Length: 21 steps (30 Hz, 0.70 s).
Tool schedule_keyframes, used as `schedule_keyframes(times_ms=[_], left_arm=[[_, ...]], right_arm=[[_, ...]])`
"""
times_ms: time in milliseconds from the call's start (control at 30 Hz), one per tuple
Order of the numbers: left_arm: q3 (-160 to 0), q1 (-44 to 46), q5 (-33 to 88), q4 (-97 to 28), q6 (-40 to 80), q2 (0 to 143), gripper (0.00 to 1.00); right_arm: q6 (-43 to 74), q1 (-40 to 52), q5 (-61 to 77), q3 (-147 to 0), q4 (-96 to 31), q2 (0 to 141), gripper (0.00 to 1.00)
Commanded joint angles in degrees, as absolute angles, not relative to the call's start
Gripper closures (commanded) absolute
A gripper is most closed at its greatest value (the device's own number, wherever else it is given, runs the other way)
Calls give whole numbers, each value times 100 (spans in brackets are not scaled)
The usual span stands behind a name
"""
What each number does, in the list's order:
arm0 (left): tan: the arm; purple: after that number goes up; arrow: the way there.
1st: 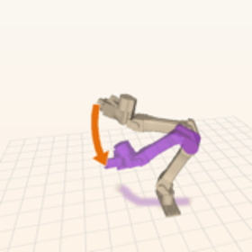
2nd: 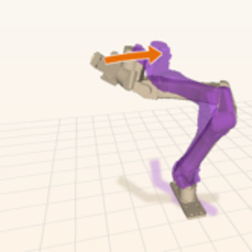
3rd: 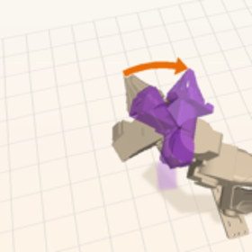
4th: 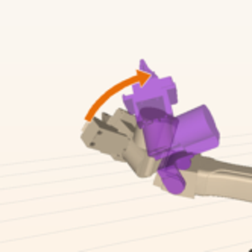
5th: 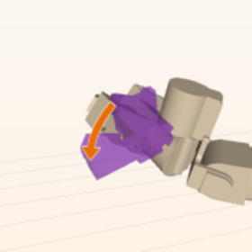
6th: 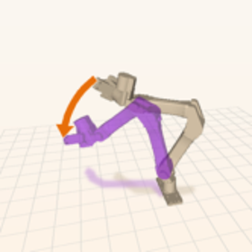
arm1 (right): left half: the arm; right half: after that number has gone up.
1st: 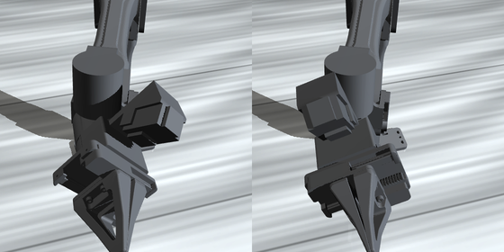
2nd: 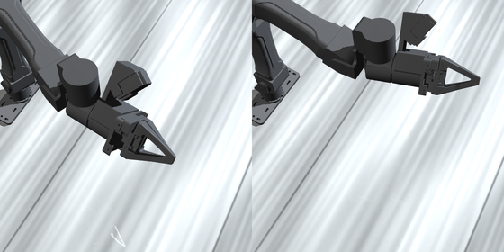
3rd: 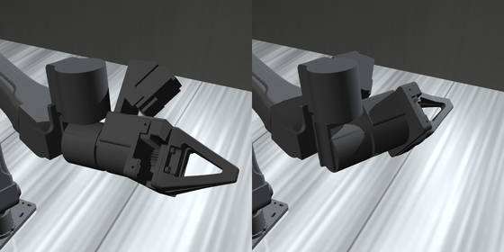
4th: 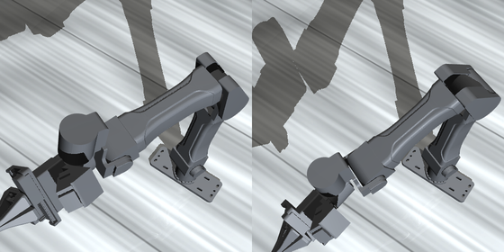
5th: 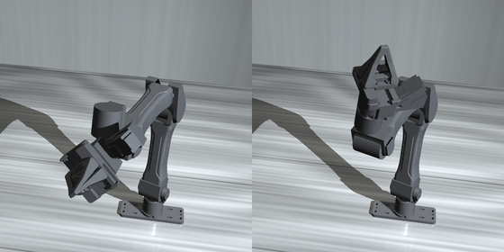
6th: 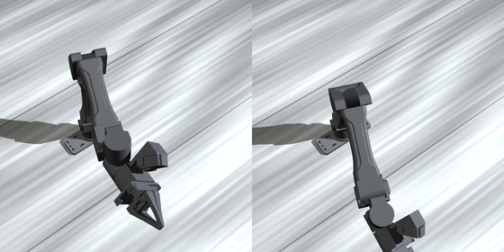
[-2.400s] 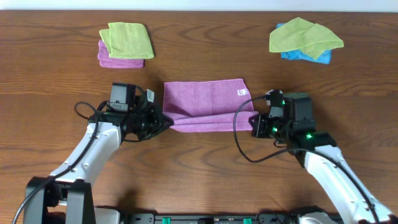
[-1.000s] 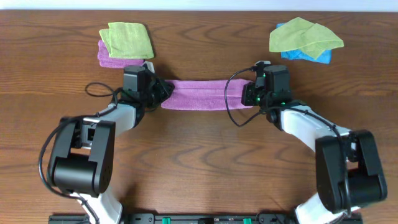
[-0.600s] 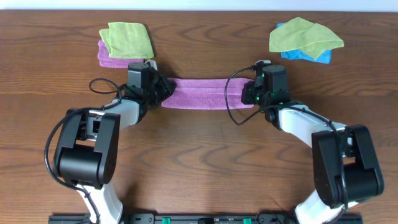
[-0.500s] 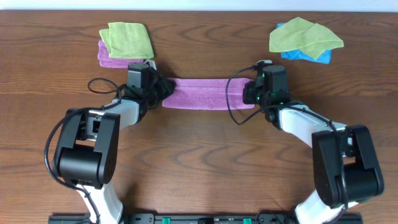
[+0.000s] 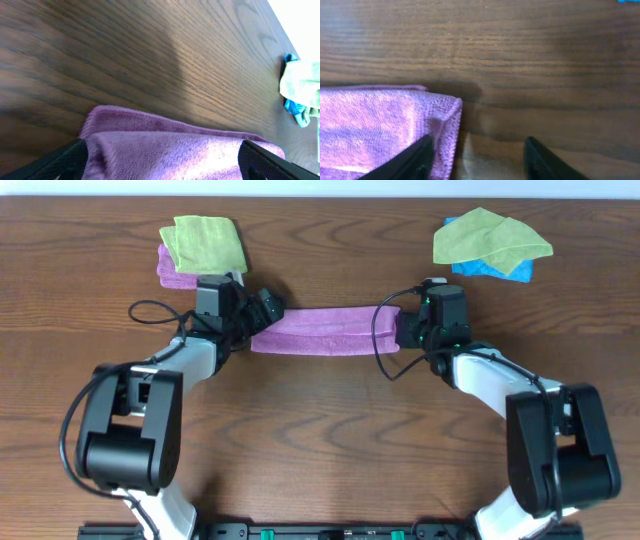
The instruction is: Fold the cloth
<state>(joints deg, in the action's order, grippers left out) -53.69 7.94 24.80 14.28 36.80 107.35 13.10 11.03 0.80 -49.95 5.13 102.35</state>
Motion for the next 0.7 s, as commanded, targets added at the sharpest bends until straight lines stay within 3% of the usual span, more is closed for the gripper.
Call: schedule_keyframes(times_ms=[0,100,233,267,367,433,467,667], left_arm=[[-5380,751,2338,1260,3417,10291,3],[-5380,751,2340,1061,3402,9959,3],[-5380,760,2351,827,3406,9605,18],[-5380,777,2368,803,3413,9581,29],[-5380,904,2373,751,3610,9627,91],[-5380,996,2224,746,3660,9677,94],[-5380,1050,2091,749,3697,9730,94],[-5384,1181,1885,751,3750,10119,94]], right_arm=[[1326,1092,23,-5092,349,9817,33],[1503,1092,23,-5092,19,9559,30],[1927,1090,27,-5092,-554,9168,26],[2080,1090,43,-5092,-696,9091,23],[2624,1076,338,-5092,-1262,8833,13],[3070,1057,707,-5092,-1518,8764,9],[3345,1031,1009,-5089,-1638,8764,2],[4095,976,1227,-5078,-1800,8783,1]])
